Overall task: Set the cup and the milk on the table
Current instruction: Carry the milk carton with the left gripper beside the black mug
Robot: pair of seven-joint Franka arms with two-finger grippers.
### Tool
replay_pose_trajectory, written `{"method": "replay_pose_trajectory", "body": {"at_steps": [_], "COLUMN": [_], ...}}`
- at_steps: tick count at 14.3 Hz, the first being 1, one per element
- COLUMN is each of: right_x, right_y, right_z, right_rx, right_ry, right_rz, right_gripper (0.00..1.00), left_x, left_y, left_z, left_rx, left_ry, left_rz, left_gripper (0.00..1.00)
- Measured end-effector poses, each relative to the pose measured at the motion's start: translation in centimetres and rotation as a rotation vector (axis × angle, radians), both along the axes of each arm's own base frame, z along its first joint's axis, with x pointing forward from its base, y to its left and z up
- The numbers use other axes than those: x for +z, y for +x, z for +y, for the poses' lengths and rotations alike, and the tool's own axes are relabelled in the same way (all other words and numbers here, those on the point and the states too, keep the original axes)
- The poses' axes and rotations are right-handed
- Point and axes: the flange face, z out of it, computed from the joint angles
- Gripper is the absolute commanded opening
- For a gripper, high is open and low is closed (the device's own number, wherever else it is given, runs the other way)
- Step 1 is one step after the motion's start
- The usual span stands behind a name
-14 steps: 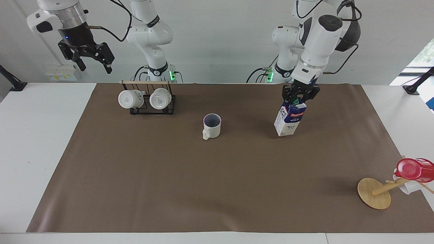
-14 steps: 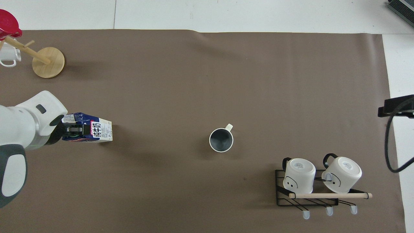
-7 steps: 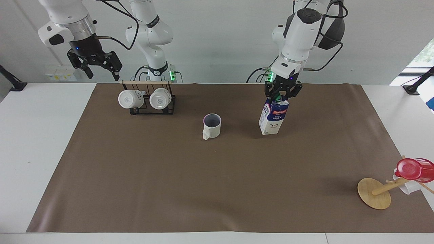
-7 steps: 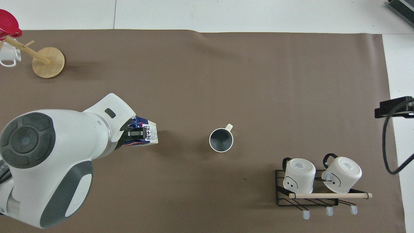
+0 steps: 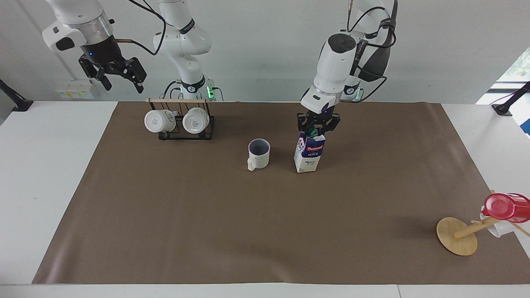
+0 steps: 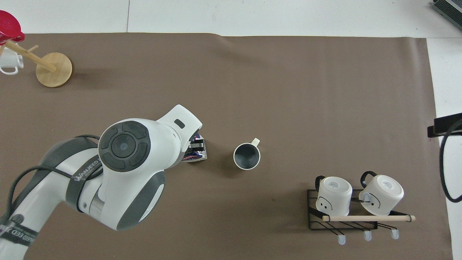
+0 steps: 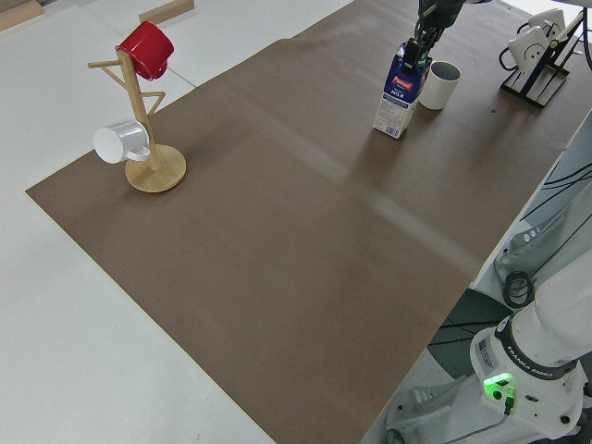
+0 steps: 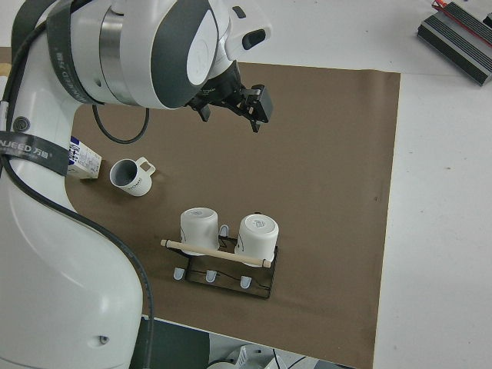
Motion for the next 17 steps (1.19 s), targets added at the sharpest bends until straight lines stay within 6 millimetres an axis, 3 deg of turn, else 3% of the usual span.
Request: {"method": "replay_pose_trajectory", "body": {"at_steps": [11,16,17], "right_x": [-0.1,-0.2,-0.2], "right_y": [0.2,0.2,0.2], "right_z": [0.4,0.4,0.4], "right_rx": [0.008,0.008,0.008], "right_ry": [-0.001,-0.001,-0.001], "right_rz": [-0.007,-0.007,-0.007], "right_gripper": [1.00,1.00,1.00], "left_x": [0.3,-0.2,-0.2], "left_y": [-1.6,-1.5,-1.5], "left_z": [-2.9,-2.9,-2.9], "left_rx": [0.000,0.003,0.003], "left_ry": [-0.008,-0.004,-0.004], "left_rz": [0.001,0.008,0.009], "left_gripper": [0.61,0.69,0.76]}}
